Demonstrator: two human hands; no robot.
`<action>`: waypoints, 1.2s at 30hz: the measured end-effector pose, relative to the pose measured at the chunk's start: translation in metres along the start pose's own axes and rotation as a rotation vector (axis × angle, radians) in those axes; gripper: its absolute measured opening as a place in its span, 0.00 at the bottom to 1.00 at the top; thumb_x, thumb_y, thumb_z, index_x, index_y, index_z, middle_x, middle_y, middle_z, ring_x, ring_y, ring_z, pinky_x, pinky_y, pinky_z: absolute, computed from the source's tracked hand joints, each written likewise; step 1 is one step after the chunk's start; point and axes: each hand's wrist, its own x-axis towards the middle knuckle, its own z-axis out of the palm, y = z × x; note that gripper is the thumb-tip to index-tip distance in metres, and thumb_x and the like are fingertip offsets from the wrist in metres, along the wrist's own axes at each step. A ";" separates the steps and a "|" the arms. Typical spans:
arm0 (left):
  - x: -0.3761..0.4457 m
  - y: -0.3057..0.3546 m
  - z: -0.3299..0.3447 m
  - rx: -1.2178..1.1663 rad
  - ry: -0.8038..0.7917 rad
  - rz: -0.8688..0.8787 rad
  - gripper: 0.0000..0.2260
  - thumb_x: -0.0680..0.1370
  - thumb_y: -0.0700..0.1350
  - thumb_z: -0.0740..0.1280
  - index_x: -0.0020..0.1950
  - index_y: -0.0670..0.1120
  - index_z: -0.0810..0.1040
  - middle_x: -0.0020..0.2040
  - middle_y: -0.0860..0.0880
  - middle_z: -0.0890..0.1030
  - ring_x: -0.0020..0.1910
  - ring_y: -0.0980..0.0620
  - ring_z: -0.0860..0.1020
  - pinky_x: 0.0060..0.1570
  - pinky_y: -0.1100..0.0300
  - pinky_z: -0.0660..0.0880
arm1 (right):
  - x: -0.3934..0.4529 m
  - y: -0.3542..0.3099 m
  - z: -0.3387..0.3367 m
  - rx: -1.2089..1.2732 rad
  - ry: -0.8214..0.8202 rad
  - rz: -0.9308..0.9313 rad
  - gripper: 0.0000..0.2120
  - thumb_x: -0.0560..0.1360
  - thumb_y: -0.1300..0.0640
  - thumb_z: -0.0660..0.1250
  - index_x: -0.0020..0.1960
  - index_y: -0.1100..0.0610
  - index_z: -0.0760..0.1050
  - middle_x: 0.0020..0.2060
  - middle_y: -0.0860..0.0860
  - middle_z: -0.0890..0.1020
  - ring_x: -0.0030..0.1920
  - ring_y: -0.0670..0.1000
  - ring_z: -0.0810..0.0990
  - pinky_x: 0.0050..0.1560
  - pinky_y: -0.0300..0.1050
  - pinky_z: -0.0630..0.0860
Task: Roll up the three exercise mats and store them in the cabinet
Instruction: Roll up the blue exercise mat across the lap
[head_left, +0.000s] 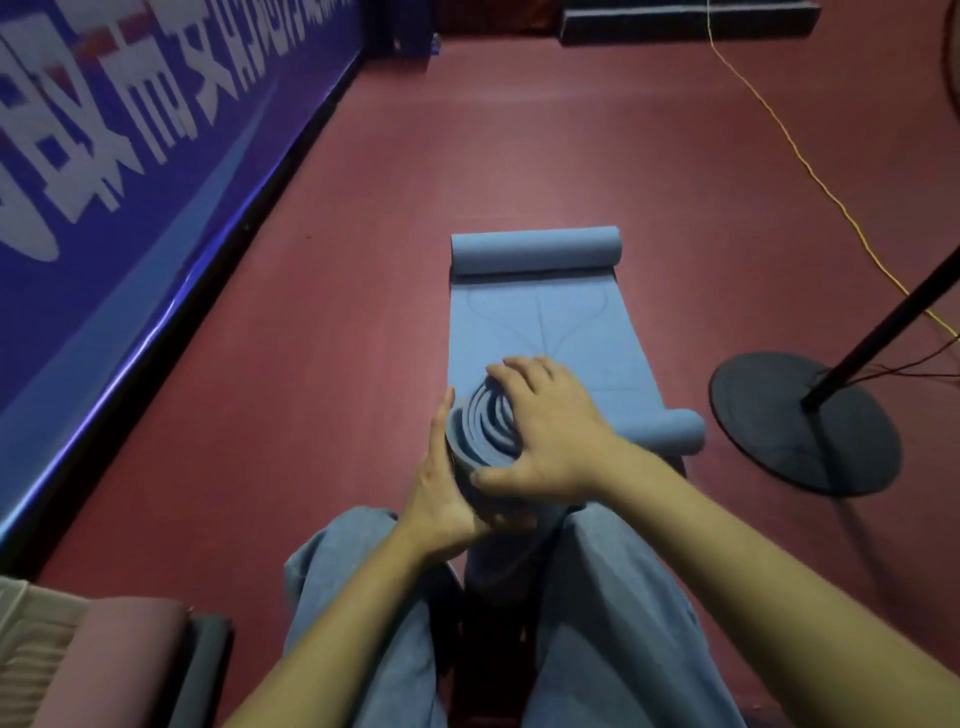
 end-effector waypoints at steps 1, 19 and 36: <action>0.002 0.000 0.002 0.002 0.001 0.000 0.64 0.57 0.58 0.82 0.83 0.57 0.46 0.76 0.56 0.70 0.73 0.63 0.70 0.71 0.61 0.70 | -0.004 0.000 0.011 -0.016 0.006 -0.011 0.53 0.59 0.27 0.58 0.78 0.54 0.62 0.74 0.54 0.66 0.73 0.62 0.64 0.75 0.57 0.60; 0.004 -0.023 -0.012 -0.286 0.150 -0.235 0.65 0.53 0.53 0.86 0.83 0.56 0.52 0.71 0.59 0.75 0.70 0.61 0.74 0.73 0.53 0.69 | -0.002 -0.014 0.025 0.053 -0.077 -0.051 0.58 0.64 0.20 0.65 0.81 0.53 0.49 0.81 0.53 0.36 0.79 0.61 0.30 0.76 0.73 0.49; -0.236 -0.276 -0.093 0.105 0.404 -1.428 0.19 0.77 0.44 0.73 0.65 0.36 0.78 0.62 0.37 0.81 0.61 0.39 0.80 0.60 0.52 0.74 | 0.081 -0.057 0.056 -0.212 0.459 -0.248 0.27 0.67 0.38 0.65 0.45 0.63 0.82 0.45 0.59 0.83 0.73 0.63 0.69 0.71 0.65 0.62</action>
